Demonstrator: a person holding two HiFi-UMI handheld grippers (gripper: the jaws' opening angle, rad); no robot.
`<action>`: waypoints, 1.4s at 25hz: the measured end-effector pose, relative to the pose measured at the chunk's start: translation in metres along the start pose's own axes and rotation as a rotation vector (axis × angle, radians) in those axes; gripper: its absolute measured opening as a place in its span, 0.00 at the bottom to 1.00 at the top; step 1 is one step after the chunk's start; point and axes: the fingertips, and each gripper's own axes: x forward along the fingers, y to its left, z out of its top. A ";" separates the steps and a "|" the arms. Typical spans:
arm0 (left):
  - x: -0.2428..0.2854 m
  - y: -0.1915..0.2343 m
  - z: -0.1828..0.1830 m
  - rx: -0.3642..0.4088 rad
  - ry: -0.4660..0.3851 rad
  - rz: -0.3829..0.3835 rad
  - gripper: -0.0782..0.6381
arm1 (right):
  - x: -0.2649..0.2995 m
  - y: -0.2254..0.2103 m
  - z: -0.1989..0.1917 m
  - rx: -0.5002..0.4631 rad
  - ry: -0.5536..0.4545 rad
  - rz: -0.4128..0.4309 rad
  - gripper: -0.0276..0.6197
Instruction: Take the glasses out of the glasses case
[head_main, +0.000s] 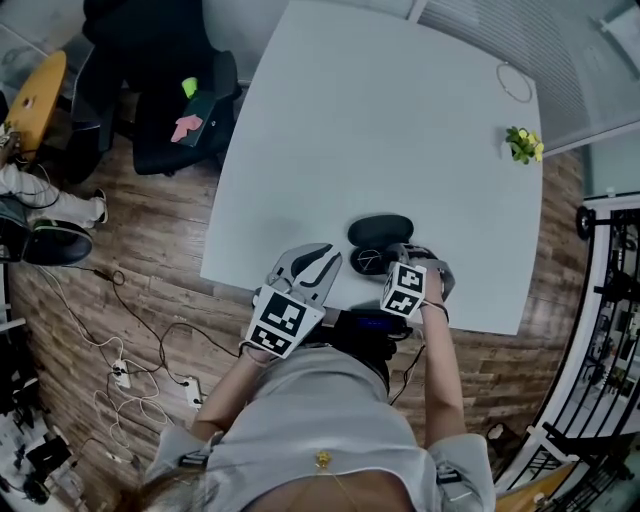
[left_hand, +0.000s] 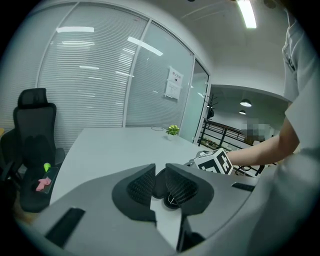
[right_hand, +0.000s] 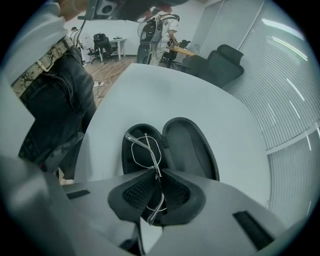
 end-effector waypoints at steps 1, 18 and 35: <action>0.000 0.000 0.000 -0.002 0.001 0.000 0.20 | 0.000 0.001 0.001 -0.008 -0.004 0.008 0.11; 0.006 -0.014 0.000 0.021 0.017 -0.033 0.20 | -0.016 0.006 0.007 -0.032 -0.052 0.009 0.07; 0.007 -0.028 0.001 0.063 0.020 -0.077 0.20 | -0.069 -0.006 0.013 0.043 -0.122 -0.102 0.07</action>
